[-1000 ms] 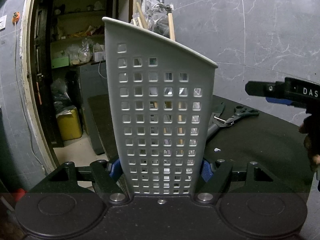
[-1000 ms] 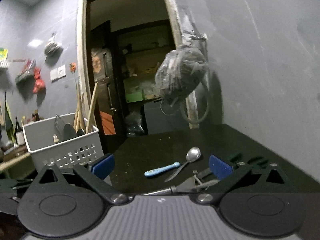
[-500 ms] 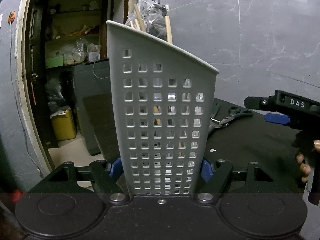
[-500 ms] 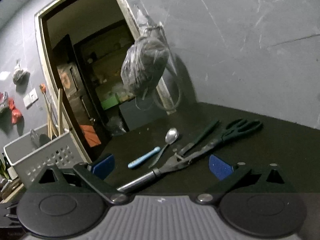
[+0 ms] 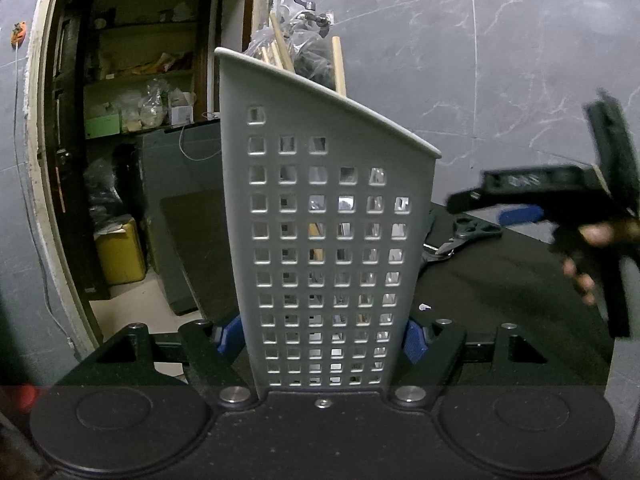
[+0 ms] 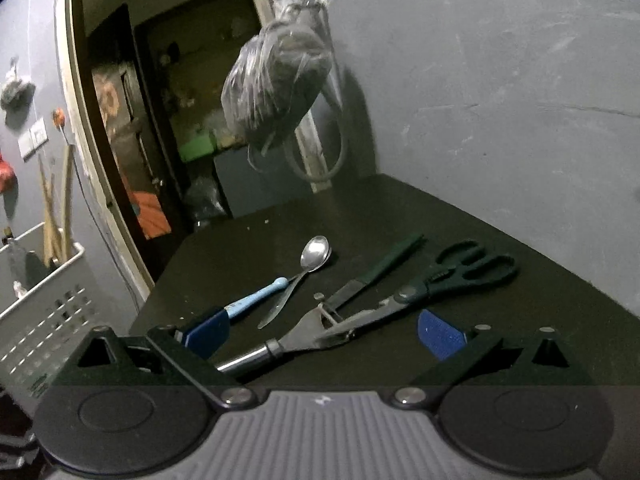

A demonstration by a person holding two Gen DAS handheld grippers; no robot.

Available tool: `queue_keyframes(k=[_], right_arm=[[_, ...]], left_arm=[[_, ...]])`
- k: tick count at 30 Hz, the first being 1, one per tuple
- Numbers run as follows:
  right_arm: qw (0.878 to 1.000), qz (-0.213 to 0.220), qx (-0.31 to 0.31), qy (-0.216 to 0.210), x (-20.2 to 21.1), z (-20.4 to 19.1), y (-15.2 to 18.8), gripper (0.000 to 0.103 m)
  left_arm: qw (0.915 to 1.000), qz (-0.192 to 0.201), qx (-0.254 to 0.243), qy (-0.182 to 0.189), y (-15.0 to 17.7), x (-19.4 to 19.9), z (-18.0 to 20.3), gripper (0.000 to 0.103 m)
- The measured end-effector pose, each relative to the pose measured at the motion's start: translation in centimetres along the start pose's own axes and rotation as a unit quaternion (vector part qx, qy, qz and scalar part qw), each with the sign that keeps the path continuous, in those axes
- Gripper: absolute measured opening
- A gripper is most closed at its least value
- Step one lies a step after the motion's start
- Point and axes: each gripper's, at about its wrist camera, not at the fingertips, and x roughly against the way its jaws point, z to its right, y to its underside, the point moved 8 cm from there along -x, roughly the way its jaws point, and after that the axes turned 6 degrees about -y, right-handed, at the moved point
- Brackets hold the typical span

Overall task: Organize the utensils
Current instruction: 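Move the open right tool back down to the utensils on the table, then grasp the silver spoon lying over the blue-handled spoon with the right tool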

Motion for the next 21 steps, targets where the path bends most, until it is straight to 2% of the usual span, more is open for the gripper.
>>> queue_keyframes(k=[3, 5, 8, 14, 16, 21], right_arm=[[0.999, -0.035, 0.015, -0.015, -2.4, -0.5, -1.6, 0.103], [0.997, -0.065, 0.002, -0.036, -4.1, -0.8, -2.5, 0.103], [0.995, -0.088, -0.004, -0.05, -6.4, -1.2, -3.9, 0.103], [0.993, -0.12, -0.001, -0.018, -10.9, -0.7, -5.5, 0.103], [0.991, -0.129, 0.004, -0.019, -12.5, -0.6, -5.8, 0.103], [0.992, -0.125, -0.014, 0.008, -15.5, 1.1, -6.3, 0.103]], left_arm=[[1.0, 0.001, 0.002, -0.001, 0.0, 0.0, 0.1, 0.077], [1.0, 0.002, 0.002, 0.0, 0.0, 0.0, 0.1, 0.077], [1.0, 0.002, 0.002, 0.001, 0.0, 0.0, 0.1, 0.077], [1.0, 0.002, 0.002, 0.002, 0.0, -0.1, 0.1, 0.078], [1.0, 0.002, 0.004, 0.004, 0.0, -0.1, 0.1, 0.078], [1.0, 0.0, 0.004, 0.006, 0.2, -0.4, -0.1, 0.078]])
